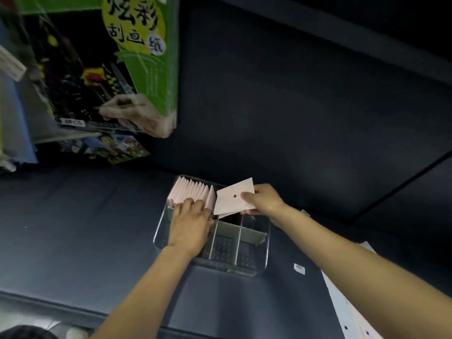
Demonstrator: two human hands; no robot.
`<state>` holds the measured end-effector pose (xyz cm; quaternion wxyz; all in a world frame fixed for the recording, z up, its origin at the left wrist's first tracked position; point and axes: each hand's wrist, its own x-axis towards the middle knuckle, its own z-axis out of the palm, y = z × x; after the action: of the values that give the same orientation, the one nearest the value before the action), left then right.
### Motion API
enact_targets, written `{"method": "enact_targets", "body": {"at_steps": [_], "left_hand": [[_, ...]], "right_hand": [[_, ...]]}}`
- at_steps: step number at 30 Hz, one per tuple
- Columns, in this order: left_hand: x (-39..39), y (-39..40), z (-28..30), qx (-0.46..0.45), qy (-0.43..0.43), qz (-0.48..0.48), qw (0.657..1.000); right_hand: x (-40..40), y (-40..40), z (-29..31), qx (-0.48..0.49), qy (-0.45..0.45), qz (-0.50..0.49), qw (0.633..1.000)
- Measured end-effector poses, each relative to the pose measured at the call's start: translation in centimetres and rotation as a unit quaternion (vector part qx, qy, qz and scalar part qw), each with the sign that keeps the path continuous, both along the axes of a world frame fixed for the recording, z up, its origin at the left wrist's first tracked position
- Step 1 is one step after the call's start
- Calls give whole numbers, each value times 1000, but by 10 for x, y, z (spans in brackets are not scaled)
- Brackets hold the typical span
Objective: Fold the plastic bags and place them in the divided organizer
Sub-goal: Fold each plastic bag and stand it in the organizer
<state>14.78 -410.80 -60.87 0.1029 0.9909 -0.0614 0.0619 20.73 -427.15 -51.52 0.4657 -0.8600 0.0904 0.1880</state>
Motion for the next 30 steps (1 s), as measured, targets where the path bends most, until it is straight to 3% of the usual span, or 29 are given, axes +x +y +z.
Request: {"method": "enact_targets", "body": {"at_steps": [5,12,18,25,30], "left_hand": [[-1,5,-6,-41,-25,19,999],[-4,-2,-3,-69,-36,0,997],[-7,-4,-3,-89,-46,10,995],[-19,-21,7,-113,-52,30,992],[-27,-52,12,-153,-74,20,985]], "right_hand": [[20,22,-23,-98,6,-15,995],[21,62,-34,-308,-53,133,941],[20,63,-51,-222,-53,69,971],[15,44,-59,-187,-26,55,980],[-18,-2,-60,-124,-136,11,983]]}}
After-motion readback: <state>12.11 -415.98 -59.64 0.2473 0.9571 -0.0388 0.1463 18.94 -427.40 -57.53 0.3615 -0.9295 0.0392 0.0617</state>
